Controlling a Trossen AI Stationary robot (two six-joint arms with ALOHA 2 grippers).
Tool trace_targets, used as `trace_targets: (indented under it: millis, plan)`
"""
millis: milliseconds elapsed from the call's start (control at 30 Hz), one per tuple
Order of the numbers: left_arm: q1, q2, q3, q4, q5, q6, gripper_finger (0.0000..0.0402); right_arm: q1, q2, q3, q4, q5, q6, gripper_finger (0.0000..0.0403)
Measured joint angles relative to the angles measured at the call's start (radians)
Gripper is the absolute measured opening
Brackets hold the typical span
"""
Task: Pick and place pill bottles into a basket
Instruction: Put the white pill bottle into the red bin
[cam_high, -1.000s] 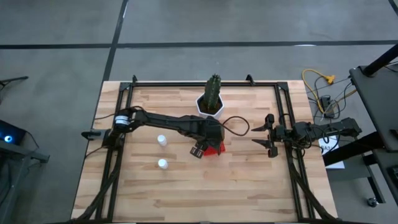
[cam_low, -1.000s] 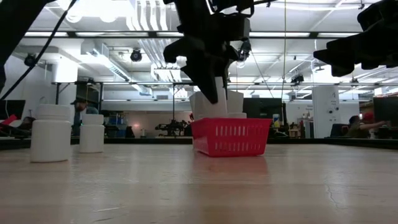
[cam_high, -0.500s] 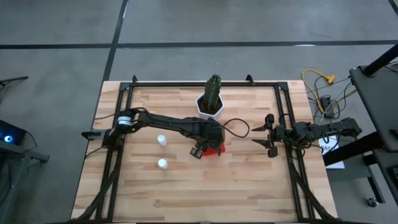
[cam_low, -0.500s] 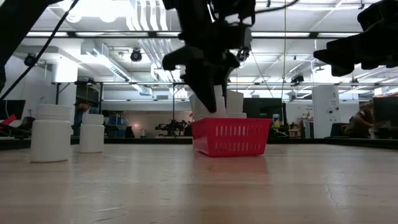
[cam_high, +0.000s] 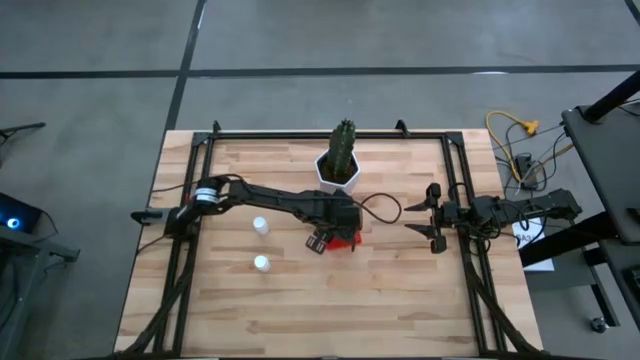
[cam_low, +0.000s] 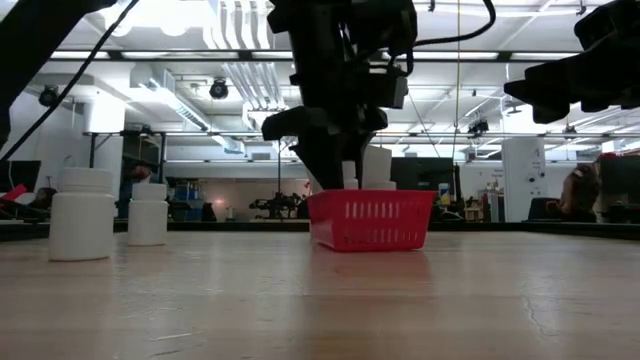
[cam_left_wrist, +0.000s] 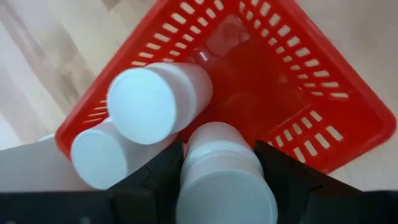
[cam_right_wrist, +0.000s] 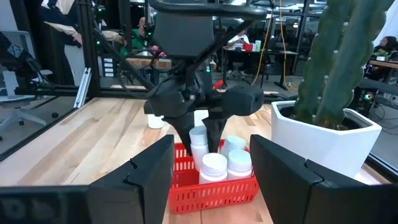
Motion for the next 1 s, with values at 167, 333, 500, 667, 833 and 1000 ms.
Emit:
trace_targets:
  millis: [167,333,500,667,833,1000]
  plan:
    - [0.002,0.0,-0.002,0.003,-0.012,0.005,0.0163,0.0,0.0,0.0,0.0,0.0,0.004,0.0201]
    - [0.002,0.0,-0.019,0.0,-0.012,0.002,0.0167,0.0,0.0,0.0,0.0,0.0,0.004,0.0201]
    - [0.002,-0.001,-0.047,0.012,-0.022,0.001,0.0169,0.0,0.0,0.0,0.0,0.0,0.004,0.0201]
    - [0.002,-0.001,-0.064,0.02,-0.042,-0.002,0.017,0.0,0.0,0.0,0.0,0.0,0.003,0.0201]
    - [0.002,-0.001,-0.064,0.035,-0.052,-0.002,0.0171,0.0,0.0,0.0,0.0,0.0,0.003,0.0201]
    - [0.002,-0.001,-0.056,0.036,-0.092,-0.002,0.0171,0.0,0.0,0.0,0.0,0.0,0.003,0.0201]
